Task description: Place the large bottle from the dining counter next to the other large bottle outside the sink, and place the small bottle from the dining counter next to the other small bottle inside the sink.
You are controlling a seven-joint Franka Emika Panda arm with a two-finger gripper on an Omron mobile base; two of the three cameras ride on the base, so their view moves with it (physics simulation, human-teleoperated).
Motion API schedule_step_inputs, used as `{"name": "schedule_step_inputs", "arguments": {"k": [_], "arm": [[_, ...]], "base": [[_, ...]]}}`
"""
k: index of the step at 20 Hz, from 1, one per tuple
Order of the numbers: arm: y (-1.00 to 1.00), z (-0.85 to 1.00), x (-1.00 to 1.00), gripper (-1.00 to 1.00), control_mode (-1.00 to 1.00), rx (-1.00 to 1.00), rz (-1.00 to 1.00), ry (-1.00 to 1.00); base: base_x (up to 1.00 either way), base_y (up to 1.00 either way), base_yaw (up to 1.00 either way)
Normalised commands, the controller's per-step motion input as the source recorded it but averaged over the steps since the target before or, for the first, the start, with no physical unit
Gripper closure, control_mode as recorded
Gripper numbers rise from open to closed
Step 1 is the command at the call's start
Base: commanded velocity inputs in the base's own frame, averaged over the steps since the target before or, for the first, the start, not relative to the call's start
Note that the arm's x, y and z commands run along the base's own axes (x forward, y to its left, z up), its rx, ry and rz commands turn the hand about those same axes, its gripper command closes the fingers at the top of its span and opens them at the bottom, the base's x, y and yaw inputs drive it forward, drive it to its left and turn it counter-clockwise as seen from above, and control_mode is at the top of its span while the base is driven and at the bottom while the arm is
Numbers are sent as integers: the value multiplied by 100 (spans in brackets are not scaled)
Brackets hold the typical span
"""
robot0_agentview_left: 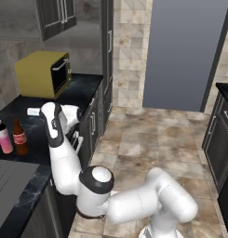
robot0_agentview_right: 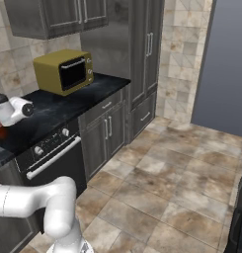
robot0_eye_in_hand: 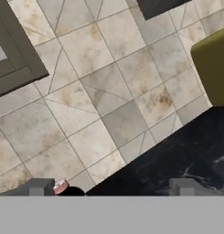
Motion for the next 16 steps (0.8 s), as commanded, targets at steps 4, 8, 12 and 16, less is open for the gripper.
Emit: {"name": "schedule_step_inputs", "arguments": {"k": [4,8,12,16], "arm": [[-21,14,0,-100,-100,0,-2,22],[-33,11,0,-100,-100,0,-1,23],[-37,13,4,-100,-100,-3,0,25],[-37,2,8,-100,-100,-13,0,26]], "base": [[0,0,0],[0,0,0],[0,0,0],[0,0,0]]}}
